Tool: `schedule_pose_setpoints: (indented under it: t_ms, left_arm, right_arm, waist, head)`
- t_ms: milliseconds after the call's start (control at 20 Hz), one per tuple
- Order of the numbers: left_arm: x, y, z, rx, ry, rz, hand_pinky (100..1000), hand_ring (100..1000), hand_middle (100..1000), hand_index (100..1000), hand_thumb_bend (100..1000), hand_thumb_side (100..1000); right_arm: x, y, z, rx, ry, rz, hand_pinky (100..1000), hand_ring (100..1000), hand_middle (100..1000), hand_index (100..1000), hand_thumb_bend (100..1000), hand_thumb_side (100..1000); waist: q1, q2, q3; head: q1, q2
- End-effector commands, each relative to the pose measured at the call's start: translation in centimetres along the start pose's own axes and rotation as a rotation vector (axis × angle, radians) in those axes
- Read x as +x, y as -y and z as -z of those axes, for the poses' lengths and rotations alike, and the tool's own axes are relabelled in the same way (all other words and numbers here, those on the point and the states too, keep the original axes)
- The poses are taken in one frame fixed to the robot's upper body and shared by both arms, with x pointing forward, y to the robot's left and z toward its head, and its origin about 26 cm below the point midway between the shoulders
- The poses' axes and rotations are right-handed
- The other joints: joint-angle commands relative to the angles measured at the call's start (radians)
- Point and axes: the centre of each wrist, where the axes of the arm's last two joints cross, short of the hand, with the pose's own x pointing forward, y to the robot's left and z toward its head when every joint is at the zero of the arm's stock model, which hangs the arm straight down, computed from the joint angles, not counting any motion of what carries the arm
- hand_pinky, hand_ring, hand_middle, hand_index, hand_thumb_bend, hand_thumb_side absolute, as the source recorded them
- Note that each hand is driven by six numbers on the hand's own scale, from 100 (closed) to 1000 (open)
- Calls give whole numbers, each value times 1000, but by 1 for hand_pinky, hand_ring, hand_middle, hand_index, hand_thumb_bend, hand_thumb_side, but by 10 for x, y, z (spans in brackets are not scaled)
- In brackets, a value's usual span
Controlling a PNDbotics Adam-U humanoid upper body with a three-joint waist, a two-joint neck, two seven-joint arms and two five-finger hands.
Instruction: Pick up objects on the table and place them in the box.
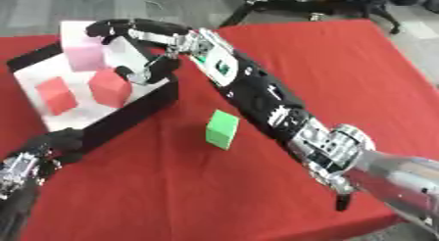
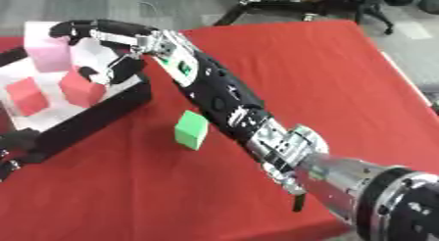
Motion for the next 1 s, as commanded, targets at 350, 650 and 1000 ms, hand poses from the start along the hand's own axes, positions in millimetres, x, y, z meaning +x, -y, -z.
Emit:
schedule_pose_setpoints:
  t_ms: [350, 650, 1000]
  left_arm:
    - [8, 0, 2, -7, 31, 6, 820, 1000, 773, 685, 100, 892]
    - [-3, -7, -9, 53, -8, 4, 820, 1000, 773, 685, 100, 894]
    - [-12, -31, -32, 249, -40, 24, 820, 1000, 772, 685, 100, 874]
  right_arm:
    - [-2, 9, -9, -167, -38, -99, 1000, 1000, 1000, 1000, 100, 222]
    - [8, 31, -39, -212, 32, -86, 1000, 1000, 985, 1000, 100, 260]
    - [55, 51, -103, -163, 125, -41, 1000, 1000, 972, 1000, 100, 236]
  waist:
    - [-3, -5, -15]
    - [1, -27, -67]
    - [1, -58, -134]
  head:
    - [5, -14]
    - [46, 2]
    - [97, 18]
